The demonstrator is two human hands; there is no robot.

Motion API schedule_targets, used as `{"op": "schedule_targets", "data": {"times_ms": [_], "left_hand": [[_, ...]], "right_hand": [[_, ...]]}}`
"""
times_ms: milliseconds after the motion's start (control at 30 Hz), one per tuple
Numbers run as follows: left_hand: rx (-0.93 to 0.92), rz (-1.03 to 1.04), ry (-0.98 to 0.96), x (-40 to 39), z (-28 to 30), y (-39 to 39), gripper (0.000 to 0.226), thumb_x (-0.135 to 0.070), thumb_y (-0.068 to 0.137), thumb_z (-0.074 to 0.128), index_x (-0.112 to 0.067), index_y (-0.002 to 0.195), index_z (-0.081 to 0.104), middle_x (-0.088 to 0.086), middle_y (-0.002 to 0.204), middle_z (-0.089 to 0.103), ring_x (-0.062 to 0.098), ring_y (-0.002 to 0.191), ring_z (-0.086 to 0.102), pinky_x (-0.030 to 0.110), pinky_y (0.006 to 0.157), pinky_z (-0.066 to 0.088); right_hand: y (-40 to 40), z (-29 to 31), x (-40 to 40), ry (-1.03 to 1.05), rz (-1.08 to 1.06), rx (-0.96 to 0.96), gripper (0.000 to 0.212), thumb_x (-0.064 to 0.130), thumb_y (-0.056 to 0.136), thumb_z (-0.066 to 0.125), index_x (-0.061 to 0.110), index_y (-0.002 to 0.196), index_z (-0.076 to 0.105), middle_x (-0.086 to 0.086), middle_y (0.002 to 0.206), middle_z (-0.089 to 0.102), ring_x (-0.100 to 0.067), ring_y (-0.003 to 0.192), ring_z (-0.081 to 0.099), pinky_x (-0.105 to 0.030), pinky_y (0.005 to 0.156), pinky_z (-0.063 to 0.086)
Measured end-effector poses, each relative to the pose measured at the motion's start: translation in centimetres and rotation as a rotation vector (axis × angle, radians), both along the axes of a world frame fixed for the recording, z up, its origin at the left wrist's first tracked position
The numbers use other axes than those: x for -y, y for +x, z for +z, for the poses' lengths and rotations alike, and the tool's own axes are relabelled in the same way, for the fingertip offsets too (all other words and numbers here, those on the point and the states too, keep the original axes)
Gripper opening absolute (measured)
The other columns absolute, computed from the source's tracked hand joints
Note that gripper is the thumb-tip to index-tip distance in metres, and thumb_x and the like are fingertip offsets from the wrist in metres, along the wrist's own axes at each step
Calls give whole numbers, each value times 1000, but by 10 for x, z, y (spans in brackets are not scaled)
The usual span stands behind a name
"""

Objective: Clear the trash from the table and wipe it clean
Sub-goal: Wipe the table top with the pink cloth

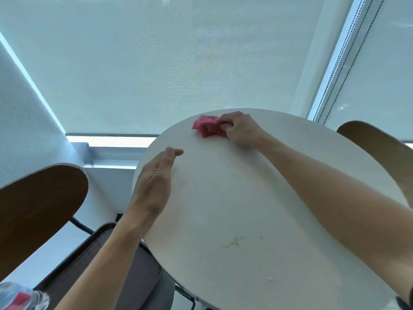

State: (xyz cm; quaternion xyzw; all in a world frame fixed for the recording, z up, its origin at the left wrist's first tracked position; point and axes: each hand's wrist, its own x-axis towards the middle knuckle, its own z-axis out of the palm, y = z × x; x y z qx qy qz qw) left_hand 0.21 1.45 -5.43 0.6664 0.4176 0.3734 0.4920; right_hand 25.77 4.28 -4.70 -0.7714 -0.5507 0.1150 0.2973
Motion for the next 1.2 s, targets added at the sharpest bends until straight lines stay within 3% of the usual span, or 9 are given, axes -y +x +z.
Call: {"op": "schedule_targets", "data": {"times_ms": [200, 433, 600, 733, 800, 900, 967, 1100, 1200], "left_hand": [[43, -9, 48, -2, -1, -3, 31, -43, 104, 33, -38, 114, 62, -20, 125, 57, -20, 106, 46, 4, 83, 30], [42, -16, 24, 0, 0, -4, 42, -47, 104, 29, -30, 123, 62, -10, 135, 55, -1, 120, 42, 5, 84, 27], [-1, -55, 59, 12, 2, -4, 44, -47, 104, 26, -30, 116, 65, -4, 130, 59, 4, 121, 47, 25, 98, 30], [2, -111, 59, 24, 0, 0, 43, -49, 103, 27, -34, 109, 67, -8, 121, 63, -7, 111, 52, 23, 96, 34], [14, -146, 62, 31, -2, 2, 43, -50, 103, 27, -35, 104, 68, -11, 118, 65, -14, 108, 50, 18, 95, 35], [37, -157, 58, 39, -6, 4, 44, -51, 101, 27, -34, 105, 68, -15, 116, 65, -10, 113, 53, 16, 96, 35], [19, -152, 75, 44, -5, 4, 44, -52, 100, 27, -35, 107, 67, -20, 113, 64, -12, 112, 51, 12, 89, 36], [-13, -165, 98, 47, -7, 5, 44, -55, 94, 31, -37, 109, 69, -27, 113, 63, -15, 113, 48, 11, 88, 35], [-60, -158, 116, 44, -12, 4, 29, -42, 99, 41, -40, 100, 70, -32, 105, 66, -17, 110, 50, 9, 84, 35]], "right_hand": [[-45, 3, 53, -34, 221, -73, 28, 10, 95, 57, 24, 113, 73, 4, 109, 72, -12, 103, 63, -18, 89, 43], [-84, -1, 130, -65, 345, -237, 28, 8, 96, 57, 25, 106, 76, 11, 110, 73, -4, 104, 66, -31, 101, 49], [-109, -6, 181, -71, 410, -264, 27, 7, 96, 57, 25, 106, 75, 13, 121, 69, -2, 110, 64, -32, 101, 49], [-119, -6, 198, -34, 413, -238, 27, 7, 96, 57, 24, 107, 76, 13, 119, 70, -1, 109, 64, -30, 100, 50], [-120, -2, 200, -13, 394, -324, 27, 5, 97, 55, 19, 109, 75, 5, 114, 73, -6, 105, 67, -31, 97, 52], [-105, 10, 196, 42, 329, -745, 27, -5, 99, 46, 0, 114, 68, -17, 111, 71, -19, 97, 71, -28, 87, 57], [-82, 19, 189, 131, 260, -879, 26, -6, 99, 44, -4, 113, 66, -16, 98, 73, -20, 89, 72, -28, 82, 59], [-23, 36, 164, 355, 38, -768, 24, -9, 99, 43, -1, 110, 63, -8, 79, 68, -4, 62, 69, -14, 61, 55], [40, 35, 136, 397, -111, -564, 33, -7, 99, 44, 14, 96, 69, -14, 97, 68, -14, 80, 73, -28, 77, 60]]}}
